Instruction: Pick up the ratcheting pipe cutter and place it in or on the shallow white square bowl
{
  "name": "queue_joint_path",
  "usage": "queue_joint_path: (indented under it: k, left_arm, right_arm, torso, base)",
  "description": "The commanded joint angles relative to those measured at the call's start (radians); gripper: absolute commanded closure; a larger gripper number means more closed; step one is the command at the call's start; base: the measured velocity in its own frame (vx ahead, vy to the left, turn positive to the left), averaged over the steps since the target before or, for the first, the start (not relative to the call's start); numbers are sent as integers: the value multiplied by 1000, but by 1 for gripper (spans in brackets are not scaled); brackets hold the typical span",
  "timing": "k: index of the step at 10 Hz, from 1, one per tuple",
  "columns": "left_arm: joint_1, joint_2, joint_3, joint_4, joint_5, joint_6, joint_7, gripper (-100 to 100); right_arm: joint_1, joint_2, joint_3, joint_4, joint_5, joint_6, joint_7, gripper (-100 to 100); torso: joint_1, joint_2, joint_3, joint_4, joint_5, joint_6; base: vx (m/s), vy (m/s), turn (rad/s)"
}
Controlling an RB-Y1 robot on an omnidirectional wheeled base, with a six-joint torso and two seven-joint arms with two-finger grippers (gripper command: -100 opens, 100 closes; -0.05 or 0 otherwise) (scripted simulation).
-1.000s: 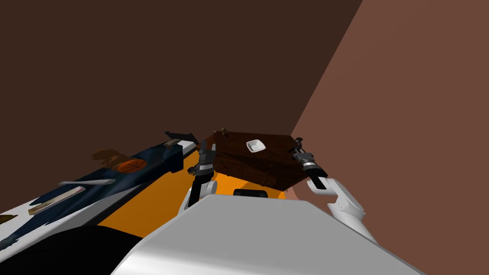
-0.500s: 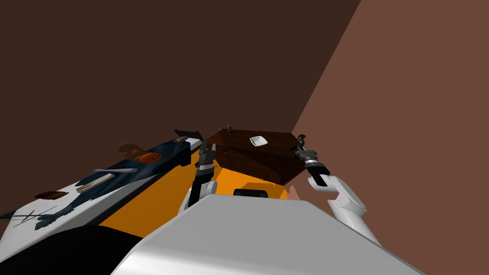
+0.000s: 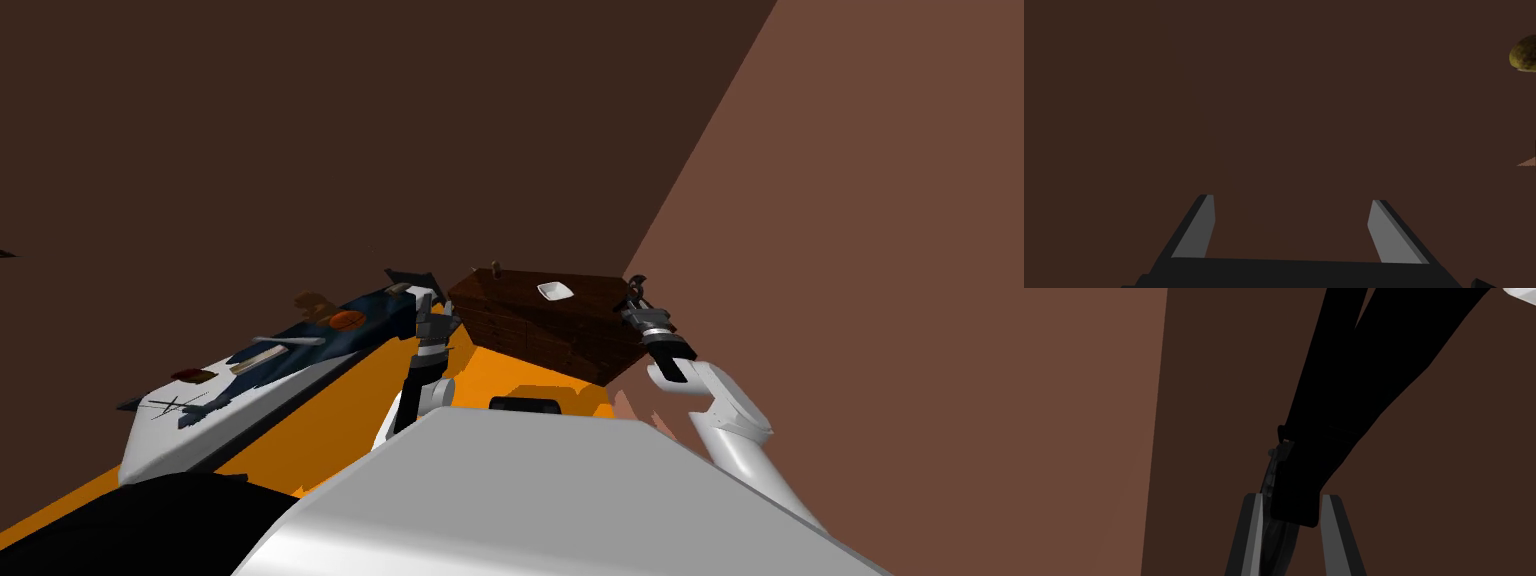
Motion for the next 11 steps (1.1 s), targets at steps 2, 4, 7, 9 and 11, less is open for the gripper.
queue_joint_path:
  k: [2, 4, 7, 9, 11]
  left_arm:
    - [0, 0, 0, 0, 0, 0, 0, 0]
    - [0, 0, 0, 0, 0, 0, 0, 0]
    - [0, 0, 0, 0, 0, 0, 0, 0]
    - [0, 0, 0, 0, 0, 0, 0, 0]
    - [0, 0, 0, 0, 0, 0, 0, 0]
  right_arm:
    - [-3, -25, 11, -23, -6, 48, -18, 100]
    - [-3, -51, 22, -40, -14, 87, -33, 100]
    - [4, -97, 46, -66, -29, 154, -58, 100]
    - [13, -131, 65, -83, -42, 202, -75, 100]
    - [23, -165, 86, -98, -56, 247, -92, 100]
  torso:
    - [-1, -3, -2, -1, 0, 0]
    - [-5, -7, -4, -2, -1, 0]
    - [-3, -11, -6, -2, -1, -1]
    - [-6, -15, -8, -3, -1, -1]
    - [-6, -16, -9, -4, -1, -1]
  base:
    - [14, 150, 84]
    - [32, 118, 69]
    - [88, 142, 49]
    - [148, 104, 43]
    - [148, 122, 28]
